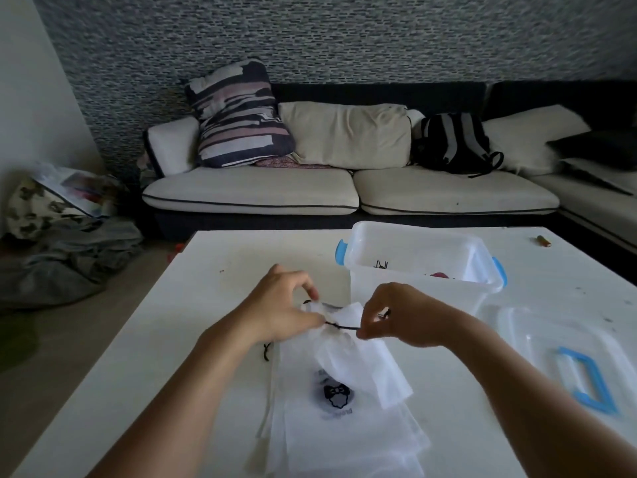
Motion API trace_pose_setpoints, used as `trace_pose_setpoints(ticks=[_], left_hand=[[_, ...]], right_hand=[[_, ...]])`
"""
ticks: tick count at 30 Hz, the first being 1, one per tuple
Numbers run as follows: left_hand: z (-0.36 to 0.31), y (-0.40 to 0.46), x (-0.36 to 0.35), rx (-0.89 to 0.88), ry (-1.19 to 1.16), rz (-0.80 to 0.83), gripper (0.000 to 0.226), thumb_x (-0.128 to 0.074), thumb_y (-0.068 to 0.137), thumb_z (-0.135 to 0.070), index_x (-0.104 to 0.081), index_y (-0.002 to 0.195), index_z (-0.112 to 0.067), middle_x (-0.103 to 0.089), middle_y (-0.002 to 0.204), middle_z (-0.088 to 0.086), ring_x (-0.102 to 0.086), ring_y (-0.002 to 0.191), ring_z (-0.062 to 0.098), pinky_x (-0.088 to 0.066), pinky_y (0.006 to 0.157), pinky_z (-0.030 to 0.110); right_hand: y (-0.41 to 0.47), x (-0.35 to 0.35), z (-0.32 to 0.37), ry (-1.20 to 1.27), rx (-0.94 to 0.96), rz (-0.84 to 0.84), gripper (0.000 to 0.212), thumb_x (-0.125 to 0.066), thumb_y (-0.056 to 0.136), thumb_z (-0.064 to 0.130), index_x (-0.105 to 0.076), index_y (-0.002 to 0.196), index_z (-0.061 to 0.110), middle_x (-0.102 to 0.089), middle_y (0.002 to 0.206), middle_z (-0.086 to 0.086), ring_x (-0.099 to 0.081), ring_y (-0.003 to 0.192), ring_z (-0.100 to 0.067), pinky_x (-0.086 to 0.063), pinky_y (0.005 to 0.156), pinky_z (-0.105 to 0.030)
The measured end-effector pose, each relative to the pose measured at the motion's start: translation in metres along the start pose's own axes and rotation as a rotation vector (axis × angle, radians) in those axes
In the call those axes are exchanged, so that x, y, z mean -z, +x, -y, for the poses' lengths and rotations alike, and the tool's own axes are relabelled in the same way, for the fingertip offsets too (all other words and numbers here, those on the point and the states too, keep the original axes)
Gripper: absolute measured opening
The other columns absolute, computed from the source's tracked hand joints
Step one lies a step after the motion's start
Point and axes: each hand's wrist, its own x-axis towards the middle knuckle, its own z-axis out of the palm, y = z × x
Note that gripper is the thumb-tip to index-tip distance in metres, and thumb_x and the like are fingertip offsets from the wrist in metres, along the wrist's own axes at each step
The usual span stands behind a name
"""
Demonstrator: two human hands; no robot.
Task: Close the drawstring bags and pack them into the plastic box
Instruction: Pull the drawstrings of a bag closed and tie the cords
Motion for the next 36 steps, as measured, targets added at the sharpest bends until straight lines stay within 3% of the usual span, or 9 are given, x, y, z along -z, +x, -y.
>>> trace_pose_setpoints(ticks=[2, 6, 11, 16, 19, 22, 29, 31, 36], left_hand=[[0.003, 0.000, -0.004, -0.013, 0.075, 0.074, 0.028, -0.080, 0.076, -0.050, -0.067, 0.093, -0.033, -0.041, 0.105, -0.009, -0.051, 0.101, 0.012, -0.045, 0.086, 0.025], [0.006, 0.005, -0.006, -0.026, 0.044, 0.105, 0.019, -0.064, 0.092, -0.045, -0.070, 0.085, -0.029, -0.042, 0.100, -0.007, -0.048, 0.104, 0.016, -0.042, 0.090, 0.027], [0.001, 0.006, -0.012, -0.124, -0.003, -0.141, 0.026, -0.056, 0.097, -0.043, -0.067, 0.082, -0.023, -0.038, 0.109, -0.003, -0.031, 0.111, 0.011, -0.025, 0.096, 0.018], [-0.008, 0.006, -0.008, -0.239, -0.466, -0.161, 0.039, -0.057, 0.093, -0.049, -0.065, 0.063, -0.026, -0.060, 0.094, -0.002, -0.060, 0.094, 0.015, -0.040, 0.088, 0.024], [-0.020, -0.001, -0.004, -0.277, -0.696, -0.014, 0.031, -0.053, 0.095, -0.042, -0.071, 0.072, -0.031, -0.072, 0.112, 0.006, -0.065, 0.111, 0.018, -0.043, 0.102, 0.034], [-0.021, -0.001, -0.004, -0.266, -0.784, 0.004, 0.029, -0.051, 0.095, -0.037, -0.064, 0.083, -0.014, -0.073, 0.119, -0.004, -0.062, 0.120, 0.019, -0.041, 0.106, 0.040], [-0.022, -0.001, -0.010, -0.242, -0.619, -0.123, 0.028, -0.050, 0.103, -0.016, -0.068, 0.084, -0.010, -0.067, 0.073, -0.004, -0.059, 0.073, 0.007, -0.046, 0.077, 0.016], [-0.024, -0.001, -0.010, -0.258, -0.642, -0.119, 0.027, -0.050, 0.103, -0.016, -0.069, 0.085, -0.011, -0.066, 0.072, -0.004, -0.060, 0.073, 0.008, -0.046, 0.077, 0.014], [-0.025, 0.000, -0.009, -0.281, -0.705, -0.093, 0.026, -0.049, 0.104, -0.014, -0.071, 0.090, -0.011, -0.067, 0.077, -0.001, -0.062, 0.080, 0.008, -0.047, 0.084, 0.014]], right_hand=[[-0.001, 0.004, 0.003, 0.078, 0.042, -0.045, 0.008, -0.079, 0.084, 0.031, -0.078, 0.081, 0.024, -0.066, 0.087, 0.009, -0.060, 0.072, 0.005, -0.049, 0.066, -0.011], [0.003, 0.007, -0.001, 0.238, 0.068, -0.146, 0.005, -0.079, 0.084, 0.015, -0.079, 0.082, 0.011, -0.071, 0.095, 0.005, -0.061, 0.074, 0.002, -0.044, 0.064, -0.009], [0.007, 0.009, -0.003, 0.204, 0.004, -0.271, 0.018, -0.078, 0.085, 0.028, -0.074, 0.067, 0.024, -0.063, 0.121, 0.021, -0.061, 0.106, 0.000, -0.043, 0.092, -0.020], [0.005, 0.006, 0.005, 0.266, -0.008, -0.325, 0.022, -0.069, 0.090, 0.023, -0.071, 0.068, 0.018, -0.071, 0.075, 0.006, -0.062, 0.071, -0.007, -0.048, 0.068, -0.021], [0.007, 0.003, 0.011, 0.371, -0.017, -0.282, 0.026, -0.065, 0.092, 0.014, -0.065, 0.066, 0.011, -0.059, 0.056, 0.010, -0.049, 0.060, -0.012, -0.041, 0.062, -0.025], [0.008, 0.001, 0.012, 0.408, -0.028, -0.226, 0.024, -0.059, 0.091, 0.007, -0.063, 0.067, 0.009, -0.057, 0.054, 0.007, -0.048, 0.058, -0.016, -0.041, 0.061, -0.033], [0.001, 0.006, 0.018, 0.651, -0.093, -0.169, 0.026, -0.059, 0.099, 0.021, -0.072, 0.082, 0.006, -0.027, 0.057, -0.003, -0.022, 0.050, -0.016, -0.021, 0.049, -0.027], [-0.001, 0.009, 0.021, 0.685, -0.078, -0.204, 0.030, -0.065, 0.096, 0.033, -0.072, 0.078, 0.010, -0.026, 0.054, -0.001, -0.018, 0.049, -0.016, -0.016, 0.050, -0.027], [-0.006, 0.014, 0.027, 0.700, 0.101, -0.258, 0.012, -0.075, 0.088, 0.026, -0.074, 0.098, 0.018, -0.027, 0.054, 0.002, -0.019, 0.049, -0.016, -0.020, 0.043, -0.024]])
